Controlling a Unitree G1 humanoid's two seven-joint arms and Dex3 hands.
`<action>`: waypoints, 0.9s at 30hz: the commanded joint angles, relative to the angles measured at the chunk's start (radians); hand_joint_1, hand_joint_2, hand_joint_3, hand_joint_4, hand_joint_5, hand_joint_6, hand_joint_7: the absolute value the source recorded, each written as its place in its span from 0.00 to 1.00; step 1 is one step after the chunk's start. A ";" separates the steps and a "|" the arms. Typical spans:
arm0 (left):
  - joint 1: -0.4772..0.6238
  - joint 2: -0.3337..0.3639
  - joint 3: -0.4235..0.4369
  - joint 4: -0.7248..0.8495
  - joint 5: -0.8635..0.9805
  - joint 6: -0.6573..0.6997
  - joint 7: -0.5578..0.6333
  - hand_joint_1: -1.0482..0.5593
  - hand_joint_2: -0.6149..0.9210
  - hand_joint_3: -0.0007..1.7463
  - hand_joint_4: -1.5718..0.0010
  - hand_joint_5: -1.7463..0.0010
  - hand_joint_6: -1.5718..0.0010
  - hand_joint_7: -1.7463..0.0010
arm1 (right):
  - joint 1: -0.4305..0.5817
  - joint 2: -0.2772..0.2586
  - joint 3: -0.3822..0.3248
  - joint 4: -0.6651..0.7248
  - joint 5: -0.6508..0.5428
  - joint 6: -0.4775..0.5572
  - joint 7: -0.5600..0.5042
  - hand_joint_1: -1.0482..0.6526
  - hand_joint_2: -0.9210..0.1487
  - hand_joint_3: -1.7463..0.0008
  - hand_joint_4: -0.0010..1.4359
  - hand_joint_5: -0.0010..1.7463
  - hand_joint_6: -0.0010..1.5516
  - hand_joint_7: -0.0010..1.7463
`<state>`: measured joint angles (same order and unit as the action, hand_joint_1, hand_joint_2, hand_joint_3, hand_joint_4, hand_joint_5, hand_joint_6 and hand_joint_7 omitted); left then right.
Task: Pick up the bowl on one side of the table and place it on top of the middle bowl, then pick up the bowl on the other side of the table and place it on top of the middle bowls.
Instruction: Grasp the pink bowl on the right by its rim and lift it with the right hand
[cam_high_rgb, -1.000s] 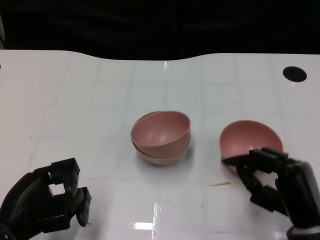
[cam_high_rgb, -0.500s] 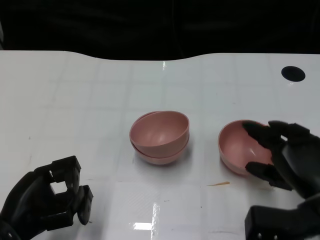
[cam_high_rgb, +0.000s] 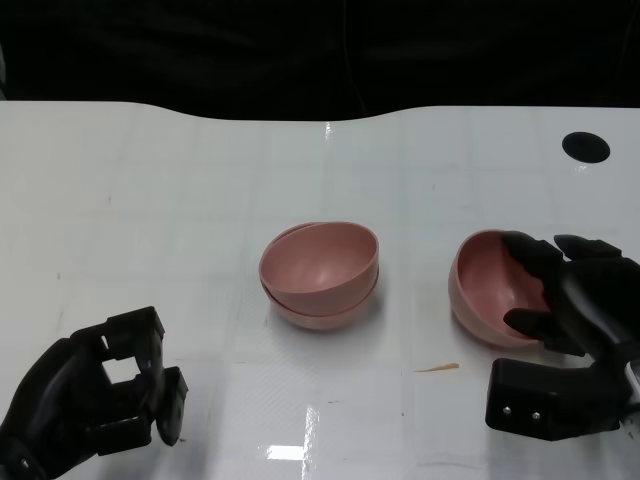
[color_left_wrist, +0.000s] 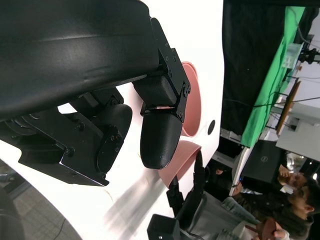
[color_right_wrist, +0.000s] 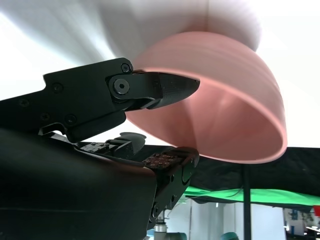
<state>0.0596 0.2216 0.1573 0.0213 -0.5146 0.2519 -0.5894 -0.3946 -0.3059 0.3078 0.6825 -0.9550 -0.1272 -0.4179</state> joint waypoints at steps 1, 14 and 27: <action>0.014 0.005 0.006 -0.042 0.008 0.033 0.041 0.82 0.93 0.82 0.33 0.00 0.45 0.00 | -0.012 -0.004 0.049 0.077 0.017 -0.010 -0.028 0.15 0.00 0.85 0.27 0.01 0.25 0.01; 0.008 0.003 -0.010 -0.059 0.016 0.042 0.054 0.84 0.98 0.79 0.32 0.00 0.43 0.00 | -0.011 -0.042 0.116 0.021 0.063 -0.001 -0.033 0.15 0.00 0.82 0.26 0.00 0.24 0.00; -0.003 0.002 -0.020 -0.054 0.021 0.044 0.061 0.88 0.97 0.83 0.29 0.00 0.40 0.00 | 0.013 -0.099 0.112 -0.150 0.070 0.052 0.039 0.14 0.00 0.81 0.25 0.00 0.24 0.00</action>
<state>0.0587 0.2176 0.1320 -0.0226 -0.4998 0.2887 -0.5390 -0.3916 -0.3726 0.4272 0.5591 -0.8863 -0.0872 -0.3948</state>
